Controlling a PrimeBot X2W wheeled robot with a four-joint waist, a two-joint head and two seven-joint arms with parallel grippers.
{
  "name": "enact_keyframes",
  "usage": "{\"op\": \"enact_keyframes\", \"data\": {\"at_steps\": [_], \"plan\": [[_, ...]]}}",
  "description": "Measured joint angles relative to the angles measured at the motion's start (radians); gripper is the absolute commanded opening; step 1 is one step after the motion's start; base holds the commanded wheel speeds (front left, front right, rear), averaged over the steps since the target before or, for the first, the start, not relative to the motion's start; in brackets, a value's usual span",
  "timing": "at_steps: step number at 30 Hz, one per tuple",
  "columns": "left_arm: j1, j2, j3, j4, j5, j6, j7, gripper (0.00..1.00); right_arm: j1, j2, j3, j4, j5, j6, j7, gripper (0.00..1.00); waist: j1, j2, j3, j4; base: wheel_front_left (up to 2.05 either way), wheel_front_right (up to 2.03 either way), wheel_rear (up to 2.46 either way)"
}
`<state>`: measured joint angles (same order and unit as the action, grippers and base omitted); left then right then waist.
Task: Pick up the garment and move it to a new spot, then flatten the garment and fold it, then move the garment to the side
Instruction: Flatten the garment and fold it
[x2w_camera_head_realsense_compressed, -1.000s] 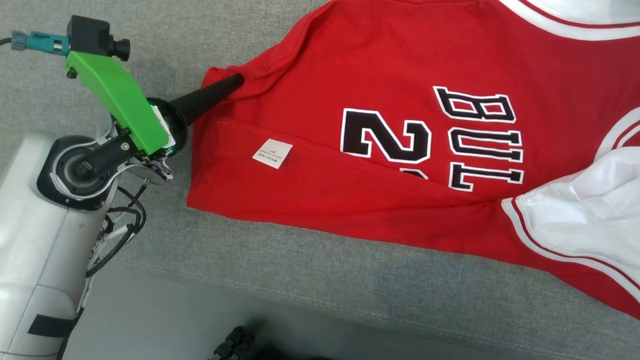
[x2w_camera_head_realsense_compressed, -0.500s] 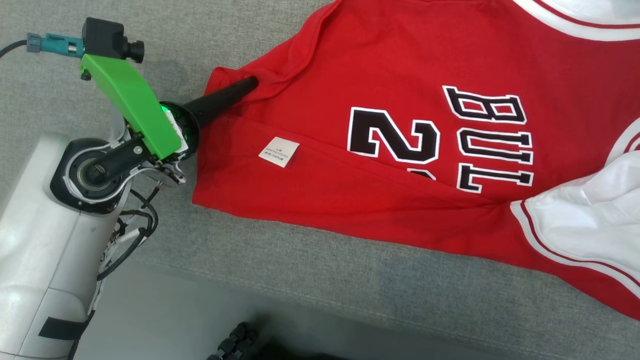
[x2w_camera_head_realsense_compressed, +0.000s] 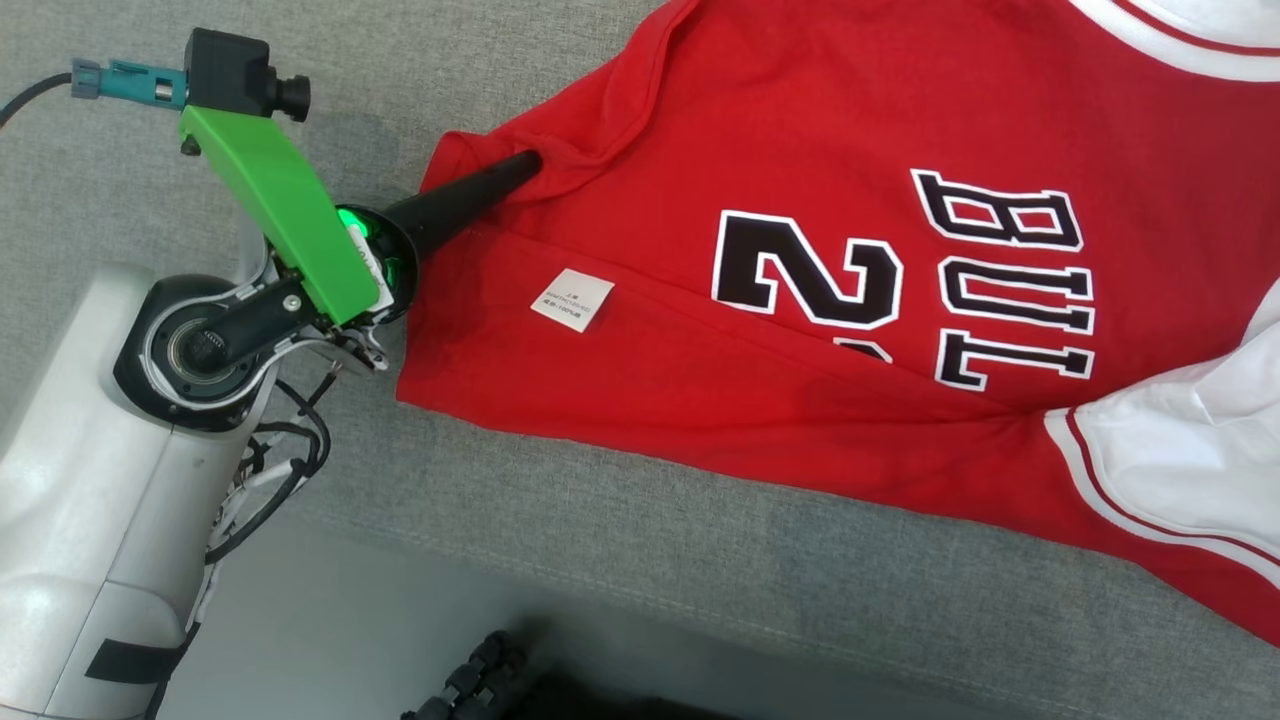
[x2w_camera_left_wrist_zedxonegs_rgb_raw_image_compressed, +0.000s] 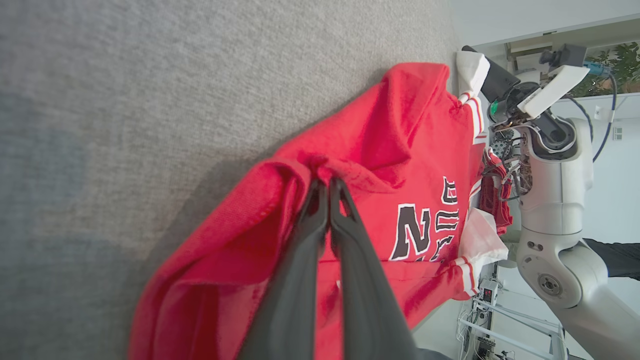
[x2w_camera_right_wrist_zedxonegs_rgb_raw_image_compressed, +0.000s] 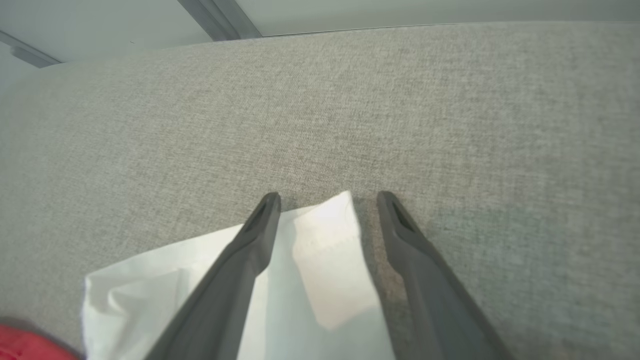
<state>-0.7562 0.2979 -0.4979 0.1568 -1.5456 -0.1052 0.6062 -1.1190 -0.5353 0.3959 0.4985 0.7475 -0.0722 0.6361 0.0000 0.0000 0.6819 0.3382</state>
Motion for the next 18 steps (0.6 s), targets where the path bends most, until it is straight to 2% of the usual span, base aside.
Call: {"op": "enact_keyframes", "data": {"at_steps": [2,4,5,6,13,18], "plan": [[0.000,0.000,0.000,-0.004,0.000,0.000,0.000,0.00,-0.002,-0.001,0.001,0.000,0.000,0.000,0.009,1.00,0.0000,0.0000,0.002,0.001,0.00,0.00,0.00],[0.000,0.000,0.000,-0.004,0.000,0.000,0.000,0.00,-0.006,-0.001,0.002,0.000,0.001,0.000,0.012,0.55,0.0000,0.0000,0.003,0.001,0.00,0.00,0.00],[0.000,0.000,0.000,-0.004,0.000,0.000,0.000,0.00,-0.007,-0.002,0.002,0.000,0.001,0.000,0.012,0.38,0.0000,0.0000,0.003,0.000,0.00,0.00,0.00],[0.001,0.000,0.000,-0.004,0.000,0.000,0.000,0.00,-0.009,-0.004,0.002,0.001,0.001,0.000,0.016,0.02,0.0000,0.0000,0.004,0.000,0.00,0.00,0.00],[0.002,0.001,0.005,-0.004,0.000,-0.001,-0.005,0.00,-0.011,-0.004,0.011,-0.003,0.001,0.012,0.026,0.00,0.0000,0.0000,0.005,-0.008,0.00,0.00,0.00],[0.014,0.010,0.016,-0.001,0.000,-0.002,-0.018,0.00,-0.009,0.010,0.017,-0.009,0.001,0.037,0.005,0.00,0.0000,0.0000,0.001,-0.022,0.00,0.00,0.00]]}}
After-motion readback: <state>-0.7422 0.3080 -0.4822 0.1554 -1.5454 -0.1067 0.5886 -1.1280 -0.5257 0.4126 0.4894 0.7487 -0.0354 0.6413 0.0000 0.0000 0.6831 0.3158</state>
